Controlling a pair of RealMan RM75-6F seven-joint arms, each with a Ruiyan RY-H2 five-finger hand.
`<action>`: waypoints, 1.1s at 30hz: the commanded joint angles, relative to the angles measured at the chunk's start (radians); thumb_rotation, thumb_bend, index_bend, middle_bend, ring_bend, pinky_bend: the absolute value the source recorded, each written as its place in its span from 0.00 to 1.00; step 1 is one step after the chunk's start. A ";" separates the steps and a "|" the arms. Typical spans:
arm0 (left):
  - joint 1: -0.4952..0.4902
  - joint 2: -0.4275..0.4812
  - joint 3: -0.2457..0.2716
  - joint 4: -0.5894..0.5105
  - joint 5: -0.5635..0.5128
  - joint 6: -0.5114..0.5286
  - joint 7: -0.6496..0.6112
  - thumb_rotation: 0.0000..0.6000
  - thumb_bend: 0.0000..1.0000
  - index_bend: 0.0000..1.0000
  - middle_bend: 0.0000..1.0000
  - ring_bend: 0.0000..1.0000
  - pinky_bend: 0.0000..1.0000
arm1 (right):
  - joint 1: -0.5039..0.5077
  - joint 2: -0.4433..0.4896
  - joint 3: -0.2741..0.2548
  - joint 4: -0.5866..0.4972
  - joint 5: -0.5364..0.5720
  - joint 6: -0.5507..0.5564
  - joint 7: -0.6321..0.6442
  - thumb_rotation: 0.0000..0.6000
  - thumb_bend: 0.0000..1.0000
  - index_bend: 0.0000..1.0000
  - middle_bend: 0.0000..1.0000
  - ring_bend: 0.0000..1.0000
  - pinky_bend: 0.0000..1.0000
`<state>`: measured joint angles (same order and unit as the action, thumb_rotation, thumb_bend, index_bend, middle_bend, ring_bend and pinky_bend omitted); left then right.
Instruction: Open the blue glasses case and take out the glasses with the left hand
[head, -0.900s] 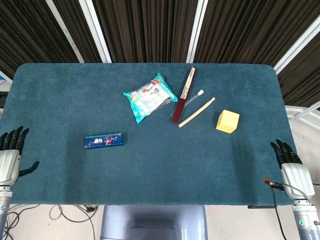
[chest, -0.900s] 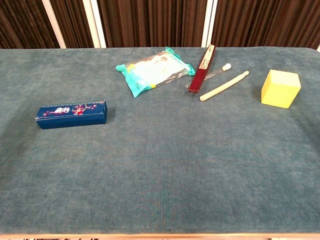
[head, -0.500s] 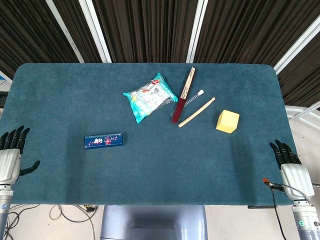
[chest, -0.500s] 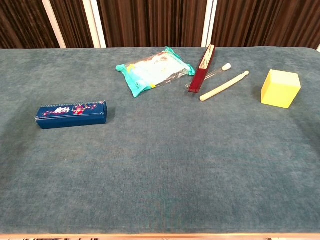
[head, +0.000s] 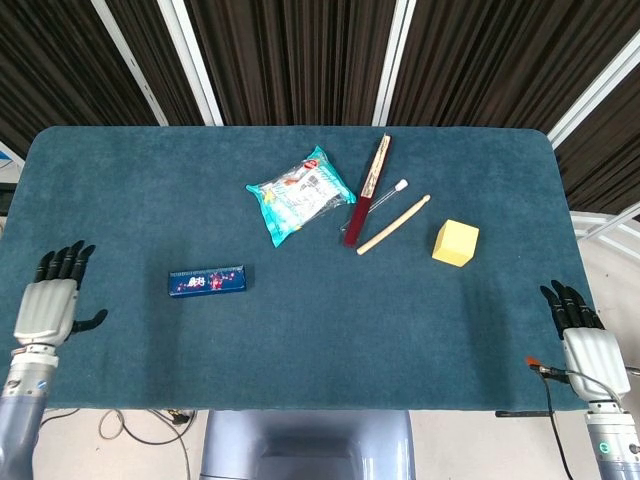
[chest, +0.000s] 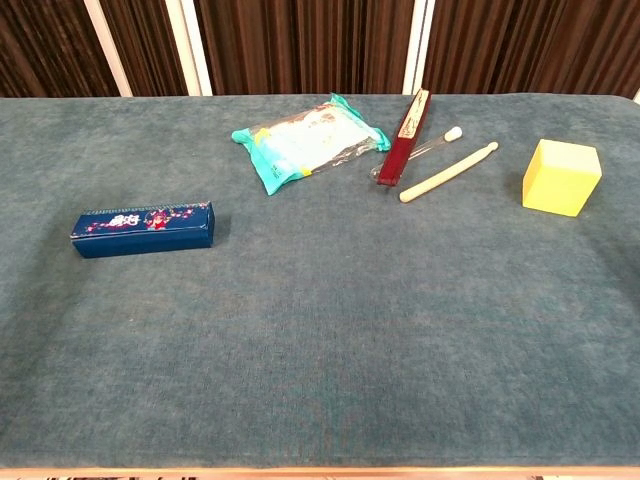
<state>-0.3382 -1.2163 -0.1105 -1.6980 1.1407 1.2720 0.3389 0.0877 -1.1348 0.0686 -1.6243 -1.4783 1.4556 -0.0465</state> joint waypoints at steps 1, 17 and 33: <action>-0.054 -0.059 -0.030 0.027 -0.064 -0.058 0.066 1.00 0.17 0.00 0.01 0.00 0.00 | -0.001 0.001 0.000 -0.001 0.000 0.001 0.001 1.00 0.16 0.00 0.00 0.00 0.22; -0.198 -0.255 -0.099 0.115 -0.290 -0.161 0.216 1.00 0.20 0.00 0.20 0.00 0.05 | -0.001 0.008 0.000 -0.001 0.003 -0.003 0.020 1.00 0.18 0.00 0.00 0.00 0.22; -0.259 -0.348 -0.086 0.195 -0.332 -0.172 0.263 1.00 0.20 0.00 0.18 0.00 0.05 | -0.003 0.011 -0.001 -0.002 0.002 -0.002 0.028 1.00 0.19 0.00 0.00 0.00 0.22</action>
<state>-0.5944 -1.5607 -0.1972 -1.5070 0.8116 1.1009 0.6006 0.0848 -1.1235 0.0677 -1.6261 -1.4760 1.4539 -0.0186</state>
